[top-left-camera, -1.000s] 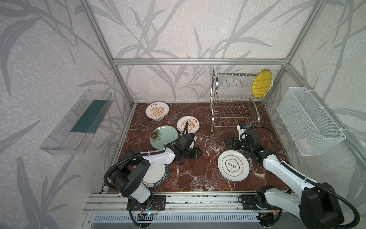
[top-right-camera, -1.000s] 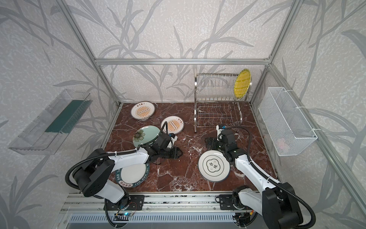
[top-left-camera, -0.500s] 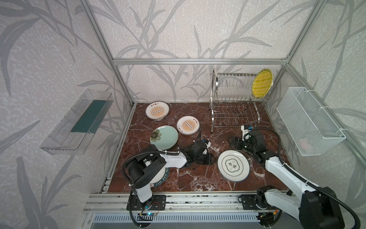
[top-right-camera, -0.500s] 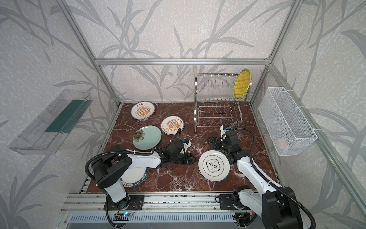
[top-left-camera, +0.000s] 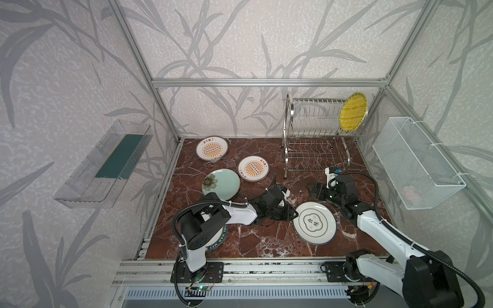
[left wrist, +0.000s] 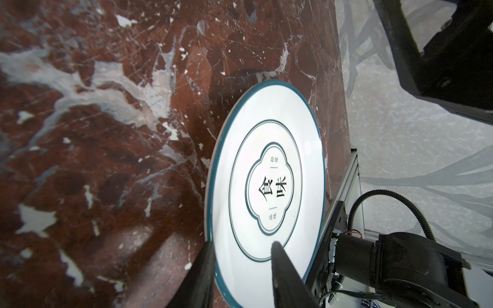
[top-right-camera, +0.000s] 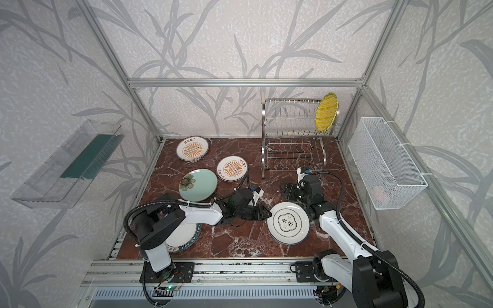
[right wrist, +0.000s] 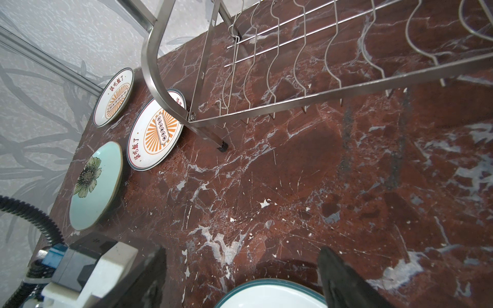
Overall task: Load plates into a dish rack
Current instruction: Move the plate at the center of the table.
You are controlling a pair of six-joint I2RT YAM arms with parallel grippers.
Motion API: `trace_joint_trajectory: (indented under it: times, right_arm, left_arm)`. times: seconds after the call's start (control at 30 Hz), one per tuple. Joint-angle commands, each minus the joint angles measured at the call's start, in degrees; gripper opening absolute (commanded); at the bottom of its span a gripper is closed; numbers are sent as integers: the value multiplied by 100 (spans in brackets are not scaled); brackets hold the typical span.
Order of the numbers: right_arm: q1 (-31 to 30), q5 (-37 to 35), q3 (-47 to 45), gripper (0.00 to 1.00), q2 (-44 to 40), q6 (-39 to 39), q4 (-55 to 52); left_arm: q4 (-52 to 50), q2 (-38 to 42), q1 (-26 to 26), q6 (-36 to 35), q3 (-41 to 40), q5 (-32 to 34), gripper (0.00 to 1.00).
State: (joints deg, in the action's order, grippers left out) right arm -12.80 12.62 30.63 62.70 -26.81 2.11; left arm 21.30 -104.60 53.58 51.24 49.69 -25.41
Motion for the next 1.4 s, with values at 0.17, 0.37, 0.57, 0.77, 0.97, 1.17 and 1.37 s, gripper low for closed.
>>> trace_joint_trajectory:
  times: [0.17,0.37,0.57,0.77,0.97,1.17,1.37]
  right_arm:
    - [21,15,-95,87,-82,-9,62]
    - [23,4,-110,87,-106,0,57]
    - [23,3,-119,87,-101,-9,70]
    - [30,-26,-145,87,-139,-9,70]
    - [37,-64,-154,87,-135,9,62]
    - [40,-62,-158,87,-170,9,53]
    - [56,-63,-176,87,-210,12,35]
  left_arm:
    - [-130,-206,29,109,242,-83,32]
    - [-223,-200,29,113,249,-11,37]
    - [-268,-285,39,119,317,-56,40]
    - [-232,-407,39,123,383,-166,36]
    - [-223,-486,38,146,443,-227,26]
    - [-292,-522,38,155,483,-219,26]
    - [-240,-513,38,159,454,-219,23]
